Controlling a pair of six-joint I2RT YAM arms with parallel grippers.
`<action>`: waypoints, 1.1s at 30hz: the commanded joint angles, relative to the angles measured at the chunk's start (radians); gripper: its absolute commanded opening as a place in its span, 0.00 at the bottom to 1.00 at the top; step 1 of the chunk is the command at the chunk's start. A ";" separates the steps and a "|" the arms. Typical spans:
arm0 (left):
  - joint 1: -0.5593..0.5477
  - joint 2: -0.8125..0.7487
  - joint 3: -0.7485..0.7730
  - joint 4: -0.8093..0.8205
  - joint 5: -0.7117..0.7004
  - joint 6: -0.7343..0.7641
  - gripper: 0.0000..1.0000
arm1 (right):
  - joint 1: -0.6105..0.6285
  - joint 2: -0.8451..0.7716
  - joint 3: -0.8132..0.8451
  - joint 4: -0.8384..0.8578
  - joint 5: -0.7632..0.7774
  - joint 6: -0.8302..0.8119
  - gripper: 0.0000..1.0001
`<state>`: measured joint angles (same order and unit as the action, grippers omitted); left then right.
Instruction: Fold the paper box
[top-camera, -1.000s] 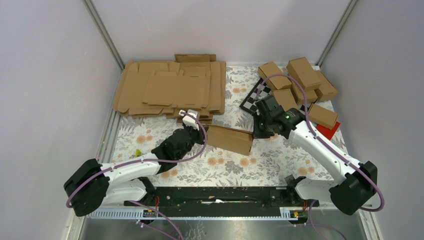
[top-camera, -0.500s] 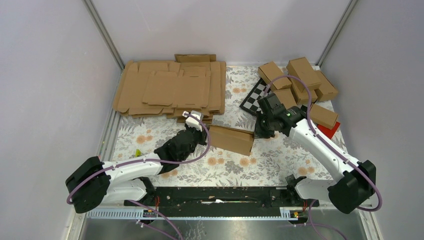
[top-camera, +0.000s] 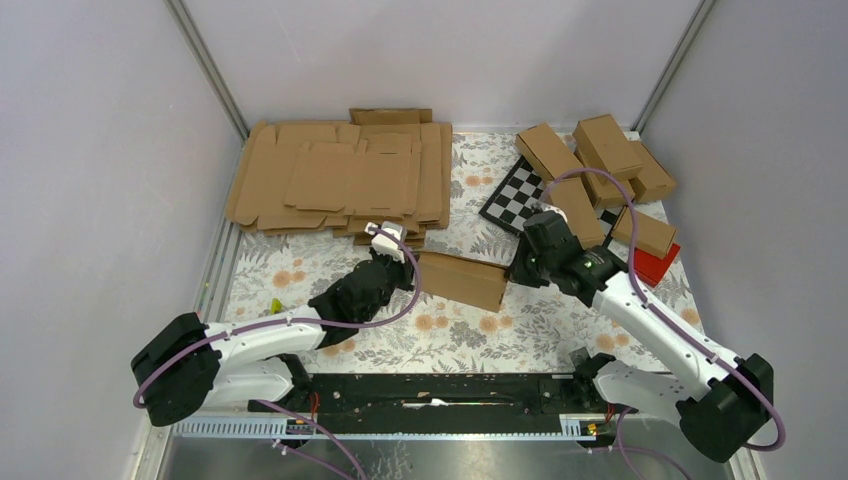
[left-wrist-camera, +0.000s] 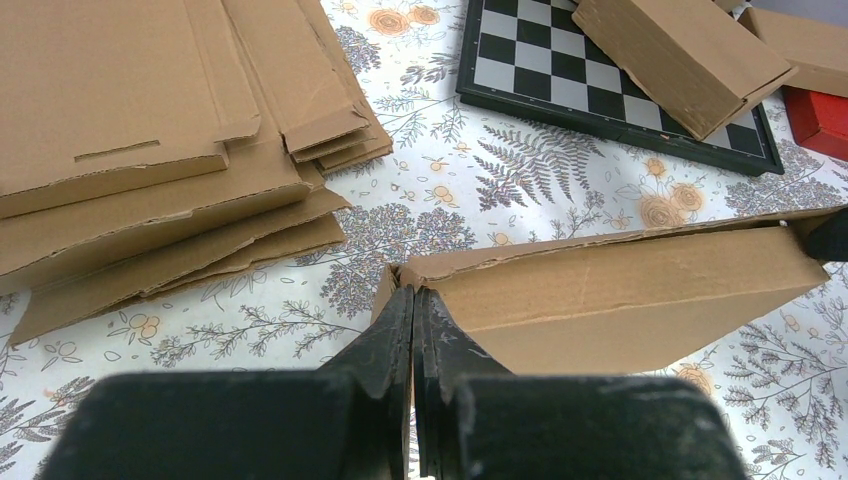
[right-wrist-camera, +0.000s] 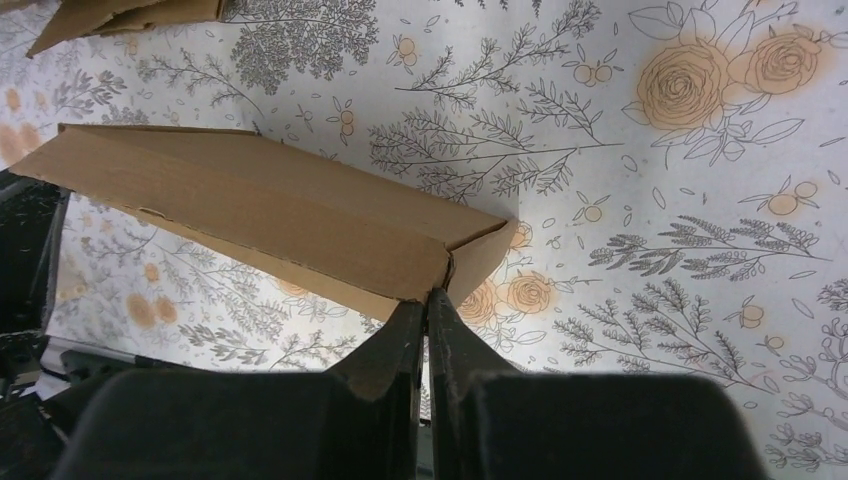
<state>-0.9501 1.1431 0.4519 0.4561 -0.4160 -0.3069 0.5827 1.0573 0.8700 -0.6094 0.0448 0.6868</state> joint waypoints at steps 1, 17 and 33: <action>-0.013 0.020 0.001 -0.076 0.025 -0.010 0.00 | 0.082 0.049 -0.031 -0.049 0.085 0.014 0.05; -0.018 0.020 0.011 -0.094 0.011 0.006 0.00 | 0.097 0.016 0.141 -0.144 0.073 -0.182 0.72; -0.024 0.023 0.016 -0.099 0.007 0.010 0.00 | 0.098 0.091 0.201 -0.044 0.038 -0.261 0.37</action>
<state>-0.9623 1.1454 0.4587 0.4400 -0.4255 -0.3058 0.6708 1.1336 1.0996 -0.6937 0.1108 0.4480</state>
